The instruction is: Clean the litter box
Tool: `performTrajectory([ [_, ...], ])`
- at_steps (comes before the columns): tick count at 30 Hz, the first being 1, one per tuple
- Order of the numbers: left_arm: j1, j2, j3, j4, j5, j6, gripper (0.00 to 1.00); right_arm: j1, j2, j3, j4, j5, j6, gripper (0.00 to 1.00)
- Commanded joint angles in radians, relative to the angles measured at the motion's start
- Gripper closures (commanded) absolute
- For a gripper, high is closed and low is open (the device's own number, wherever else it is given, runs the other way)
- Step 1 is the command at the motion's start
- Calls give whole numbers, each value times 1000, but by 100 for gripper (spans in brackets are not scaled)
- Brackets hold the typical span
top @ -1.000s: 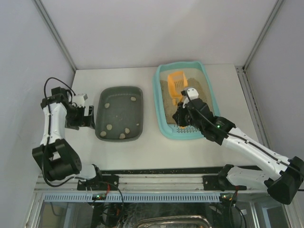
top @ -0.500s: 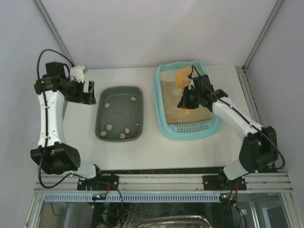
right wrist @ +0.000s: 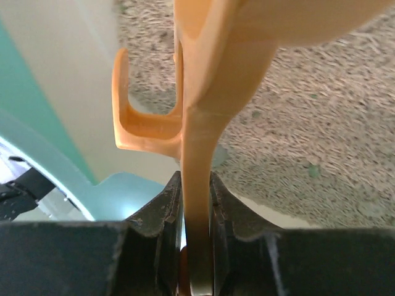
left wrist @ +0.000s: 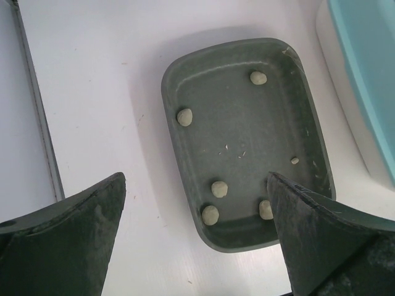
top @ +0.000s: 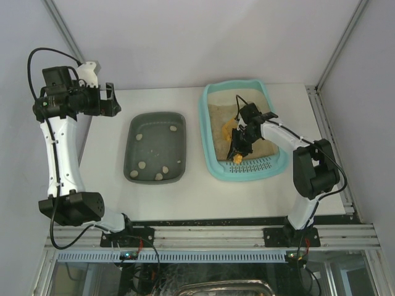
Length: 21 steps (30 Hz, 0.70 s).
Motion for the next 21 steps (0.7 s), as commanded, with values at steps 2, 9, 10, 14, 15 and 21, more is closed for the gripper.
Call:
performTrajectory([
  [2, -4, 3, -33, 43, 44, -27, 0, -3, 15, 51, -86, 129, -5, 100],
  [9, -29, -11, -96, 78, 14, -34, 0, 0, 119, 96, -99, 136, -48, 100],
  [10, -30, -14, -105, 82, 7, -37, 0, 2, 137, 106, -98, 128, -56, 100],
  [14, -39, -12, -123, 88, -20, -40, 0, 15, 222, 160, -111, 81, -90, 100],
  [15, -40, -14, -125, 88, -27, -41, 0, 22, 243, 178, -114, 72, -97, 100],
  [21, -48, -24, -148, 87, -80, -25, 0, 70, 347, 255, -114, -83, -145, 100],
])
